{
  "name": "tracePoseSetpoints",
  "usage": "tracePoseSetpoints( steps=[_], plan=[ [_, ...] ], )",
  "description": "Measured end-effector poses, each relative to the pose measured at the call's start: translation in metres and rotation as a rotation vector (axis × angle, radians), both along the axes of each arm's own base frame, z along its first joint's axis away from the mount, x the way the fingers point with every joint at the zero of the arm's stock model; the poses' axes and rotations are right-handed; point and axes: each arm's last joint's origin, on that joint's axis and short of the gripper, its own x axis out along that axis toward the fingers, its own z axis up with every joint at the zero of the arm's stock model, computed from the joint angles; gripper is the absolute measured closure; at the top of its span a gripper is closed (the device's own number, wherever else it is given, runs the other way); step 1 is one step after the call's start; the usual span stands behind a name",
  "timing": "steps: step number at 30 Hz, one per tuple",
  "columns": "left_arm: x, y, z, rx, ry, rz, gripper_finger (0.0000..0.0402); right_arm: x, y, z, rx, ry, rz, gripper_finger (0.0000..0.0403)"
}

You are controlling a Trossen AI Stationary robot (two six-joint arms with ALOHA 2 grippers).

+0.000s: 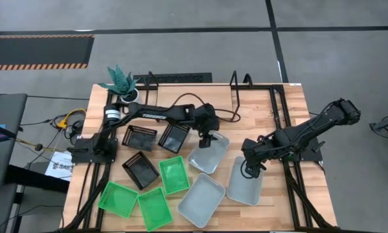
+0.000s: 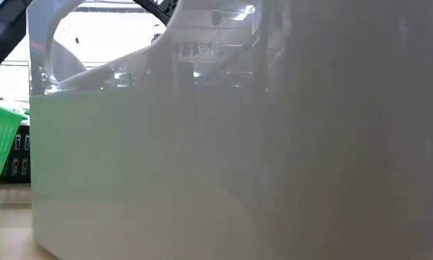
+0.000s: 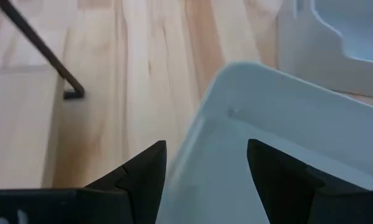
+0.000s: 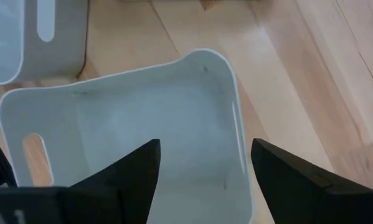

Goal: Stack baskets on shelf by color
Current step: Put the top left gray bin on the shelf

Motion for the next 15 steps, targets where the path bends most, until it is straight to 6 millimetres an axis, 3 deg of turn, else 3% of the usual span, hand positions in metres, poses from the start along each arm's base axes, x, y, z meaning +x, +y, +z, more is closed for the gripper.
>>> tracePoseSetpoints(
  steps=[15],
  plan=[
    [-0.003, -0.001, -0.023, 0.108, 0.132, -0.067, 0.0189, 0.004, 0.0, 0.001, -0.033, -0.057, -0.017, 0.0127]
  ],
)
